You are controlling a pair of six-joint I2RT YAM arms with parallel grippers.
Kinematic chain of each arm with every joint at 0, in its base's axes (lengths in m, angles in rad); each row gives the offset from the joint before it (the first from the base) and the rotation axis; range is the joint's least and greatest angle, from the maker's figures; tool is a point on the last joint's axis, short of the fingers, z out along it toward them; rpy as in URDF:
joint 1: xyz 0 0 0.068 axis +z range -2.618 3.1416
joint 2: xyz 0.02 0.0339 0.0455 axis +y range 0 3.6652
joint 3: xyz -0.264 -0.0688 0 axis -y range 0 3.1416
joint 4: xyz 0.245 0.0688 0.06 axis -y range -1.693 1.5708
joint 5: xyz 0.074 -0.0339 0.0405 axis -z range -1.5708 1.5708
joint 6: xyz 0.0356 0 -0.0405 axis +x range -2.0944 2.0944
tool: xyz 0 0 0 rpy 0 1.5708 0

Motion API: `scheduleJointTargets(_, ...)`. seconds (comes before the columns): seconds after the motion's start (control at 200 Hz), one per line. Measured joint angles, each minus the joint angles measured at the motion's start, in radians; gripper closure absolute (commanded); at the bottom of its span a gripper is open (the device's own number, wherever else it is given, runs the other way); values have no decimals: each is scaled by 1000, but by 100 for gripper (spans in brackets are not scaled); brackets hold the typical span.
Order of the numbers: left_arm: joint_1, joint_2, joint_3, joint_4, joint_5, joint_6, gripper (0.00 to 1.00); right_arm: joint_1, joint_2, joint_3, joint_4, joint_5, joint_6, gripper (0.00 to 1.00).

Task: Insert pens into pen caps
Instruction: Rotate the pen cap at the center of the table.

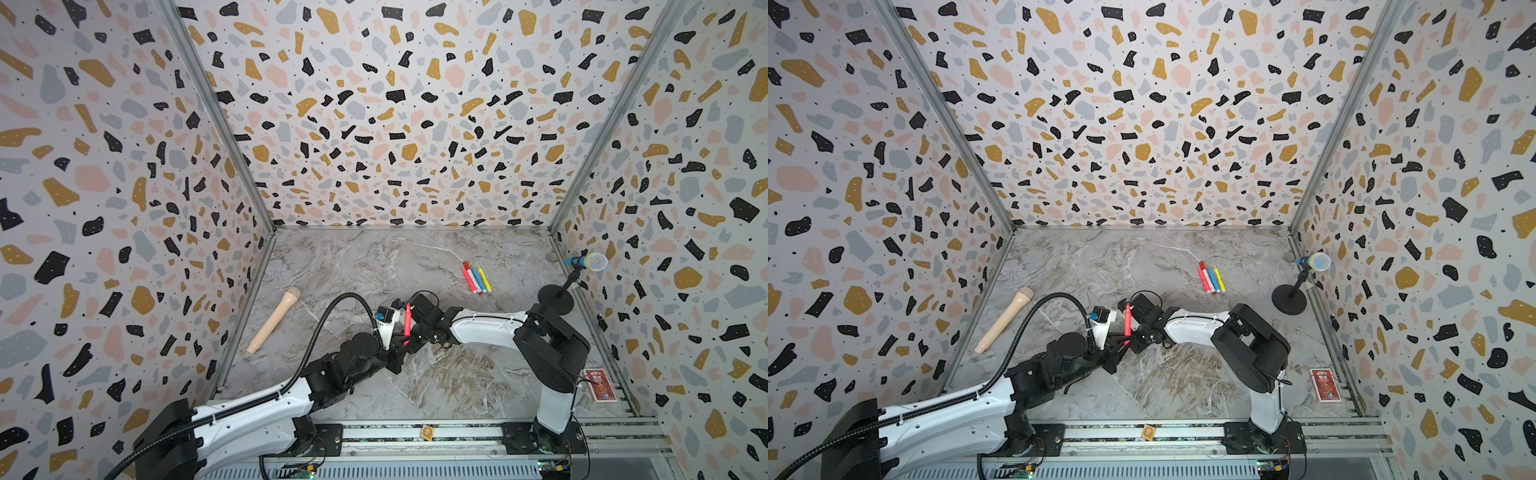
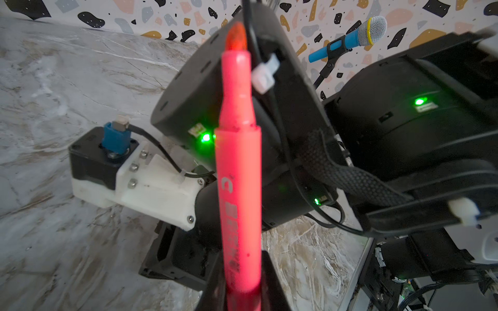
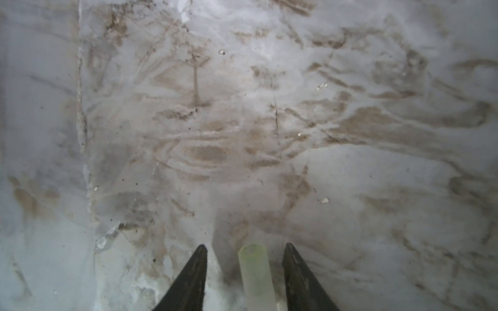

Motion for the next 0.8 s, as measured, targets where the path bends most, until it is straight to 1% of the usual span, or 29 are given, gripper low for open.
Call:
scheduleJointTargets(0.461,0,-14,0,-27,-1,0,100,11,-15,4,-73,73,-67,54)
scheduleJointTargets(0.801,0,-36,0,-38,-5,0,100,14,-18,4,-97,151,-71,54)
